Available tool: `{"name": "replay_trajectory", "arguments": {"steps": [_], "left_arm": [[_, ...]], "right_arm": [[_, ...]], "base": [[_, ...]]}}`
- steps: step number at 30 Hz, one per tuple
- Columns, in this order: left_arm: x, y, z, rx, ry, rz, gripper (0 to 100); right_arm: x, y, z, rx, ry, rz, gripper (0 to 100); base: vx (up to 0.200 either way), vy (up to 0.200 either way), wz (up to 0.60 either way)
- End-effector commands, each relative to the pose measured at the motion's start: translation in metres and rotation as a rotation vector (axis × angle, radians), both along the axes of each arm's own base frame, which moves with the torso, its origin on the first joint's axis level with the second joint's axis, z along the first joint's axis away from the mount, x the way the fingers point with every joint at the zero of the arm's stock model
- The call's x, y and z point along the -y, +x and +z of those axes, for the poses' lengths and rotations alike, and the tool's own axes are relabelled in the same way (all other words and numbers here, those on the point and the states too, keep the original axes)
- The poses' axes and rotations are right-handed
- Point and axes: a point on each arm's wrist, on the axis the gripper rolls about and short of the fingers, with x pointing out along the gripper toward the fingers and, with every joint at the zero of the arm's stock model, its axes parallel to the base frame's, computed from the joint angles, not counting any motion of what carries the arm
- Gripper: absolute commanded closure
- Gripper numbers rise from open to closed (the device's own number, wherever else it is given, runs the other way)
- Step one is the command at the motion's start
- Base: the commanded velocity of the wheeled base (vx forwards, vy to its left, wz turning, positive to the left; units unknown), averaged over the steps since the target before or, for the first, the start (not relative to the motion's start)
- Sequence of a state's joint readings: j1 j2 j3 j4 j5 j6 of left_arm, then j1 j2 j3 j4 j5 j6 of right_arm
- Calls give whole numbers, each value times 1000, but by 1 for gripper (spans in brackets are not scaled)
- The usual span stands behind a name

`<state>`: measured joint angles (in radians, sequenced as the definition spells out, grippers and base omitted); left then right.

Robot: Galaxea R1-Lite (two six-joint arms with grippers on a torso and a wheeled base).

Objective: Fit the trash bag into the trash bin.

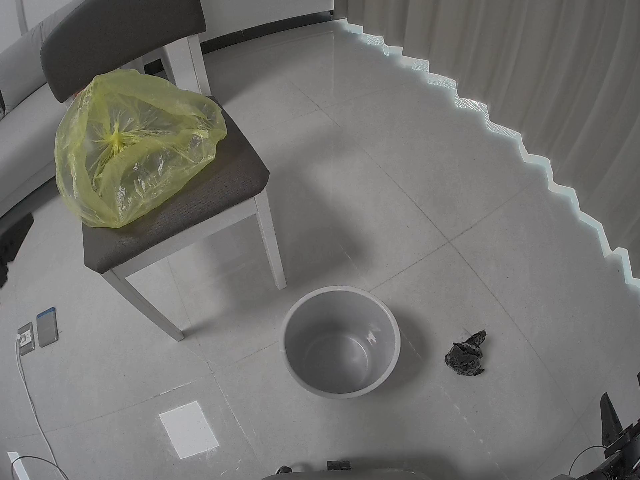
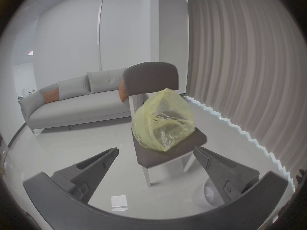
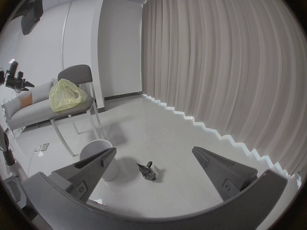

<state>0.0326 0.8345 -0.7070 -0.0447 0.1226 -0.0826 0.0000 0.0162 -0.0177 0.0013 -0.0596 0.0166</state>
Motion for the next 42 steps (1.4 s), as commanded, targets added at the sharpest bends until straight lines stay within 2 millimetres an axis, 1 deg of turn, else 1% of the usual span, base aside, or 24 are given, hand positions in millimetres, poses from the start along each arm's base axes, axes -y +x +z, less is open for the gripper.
{"name": "replay_trajectory", "arguments": {"steps": [1, 5, 8, 13, 19, 26, 33, 41, 42], "left_arm": [[-15, 114, 21, -152, 24, 198, 0], [-17, 140, 28, -161, 31, 232, 0], [-18, 148, 29, -181, 32, 232, 0], [-19, 166, 23, -223, 30, 235, 0], [-20, 180, 20, -239, 33, 233, 0], [-23, 198, 26, -223, 31, 241, 0], [-25, 215, 17, -246, 24, 243, 0], [-32, 229, 11, -265, 22, 260, 0], [-33, 234, 9, -272, 22, 258, 0]], "right_arm": [[0, 0, -5, 1, 14, -2, 0], [0, 0, -5, 1, 14, -2, 0], [0, 0, -5, 1, 16, -2, 0], [0, 0, -5, 1, 17, -3, 0], [0, 0, -5, 1, 17, -6, 0], [0, 0, -5, 1, 19, -8, 0], [0, 0, -5, 1, 19, -8, 0], [0, 0, -5, 1, 19, -9, 0], [0, 0, -5, 1, 19, -9, 0]], "base": [[0, 0, 0], [0, 0, 0], [0, 0, 0], [0, 0, 0], [0, 0, 0], [0, 0, 0], [0, 0, 0], [0, 0, 0], [0, 0, 0]]}}
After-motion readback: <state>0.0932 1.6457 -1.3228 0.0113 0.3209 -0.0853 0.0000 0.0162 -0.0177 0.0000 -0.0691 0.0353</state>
